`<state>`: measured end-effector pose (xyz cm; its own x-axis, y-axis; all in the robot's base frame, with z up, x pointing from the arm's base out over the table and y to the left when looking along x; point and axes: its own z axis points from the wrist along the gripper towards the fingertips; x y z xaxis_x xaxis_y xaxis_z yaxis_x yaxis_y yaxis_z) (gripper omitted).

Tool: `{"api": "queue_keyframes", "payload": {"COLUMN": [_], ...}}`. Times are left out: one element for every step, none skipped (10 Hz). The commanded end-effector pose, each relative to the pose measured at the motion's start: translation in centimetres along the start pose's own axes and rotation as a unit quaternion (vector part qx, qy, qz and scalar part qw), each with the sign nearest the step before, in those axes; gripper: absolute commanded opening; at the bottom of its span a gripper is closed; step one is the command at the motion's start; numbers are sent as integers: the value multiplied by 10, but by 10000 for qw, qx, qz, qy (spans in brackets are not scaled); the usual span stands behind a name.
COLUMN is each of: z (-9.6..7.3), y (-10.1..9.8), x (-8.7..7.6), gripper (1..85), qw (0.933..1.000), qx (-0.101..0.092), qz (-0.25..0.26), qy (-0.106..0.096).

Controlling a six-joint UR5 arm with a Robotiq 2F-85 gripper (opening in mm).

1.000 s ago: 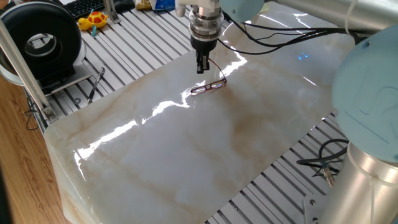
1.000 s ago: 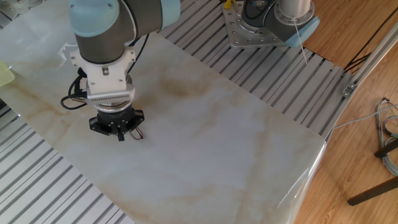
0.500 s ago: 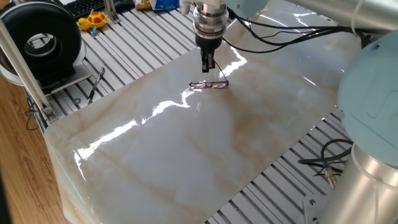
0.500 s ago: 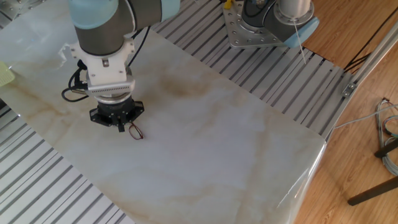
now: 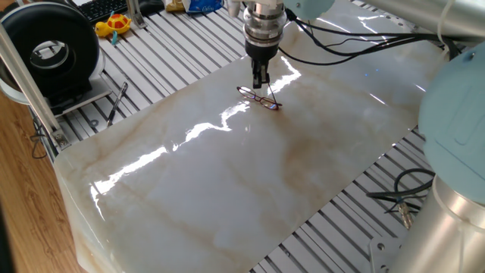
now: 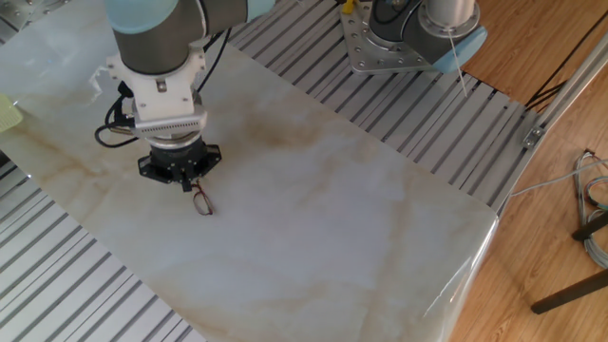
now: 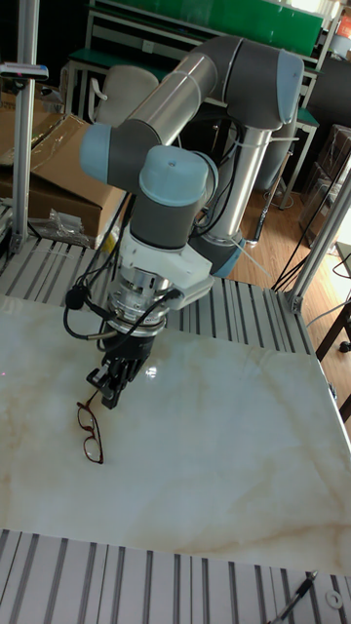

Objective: Unfold the leg of the glasses (with one hand)

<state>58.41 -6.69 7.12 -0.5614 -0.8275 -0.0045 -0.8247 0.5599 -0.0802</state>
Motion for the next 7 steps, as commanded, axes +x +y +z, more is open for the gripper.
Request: {"api": "queue_keyframes", "payload": {"z": [-1,-1,-1,-1,0,2,3], "y": [2,3,4,5,8,9,13], "x": [3,3,3,5,8,12,13], "gripper": [13,13,13,13,13,13,13], "qw": [9999,9999,9999,9998,9997,9997,9994], "qx": [-50,-72,-89,-117,-149,-160,-223], "qz": [57,67,83,107,145,168,211], "qy": [-77,-108,-106,-105,-83,-85,-134]}}
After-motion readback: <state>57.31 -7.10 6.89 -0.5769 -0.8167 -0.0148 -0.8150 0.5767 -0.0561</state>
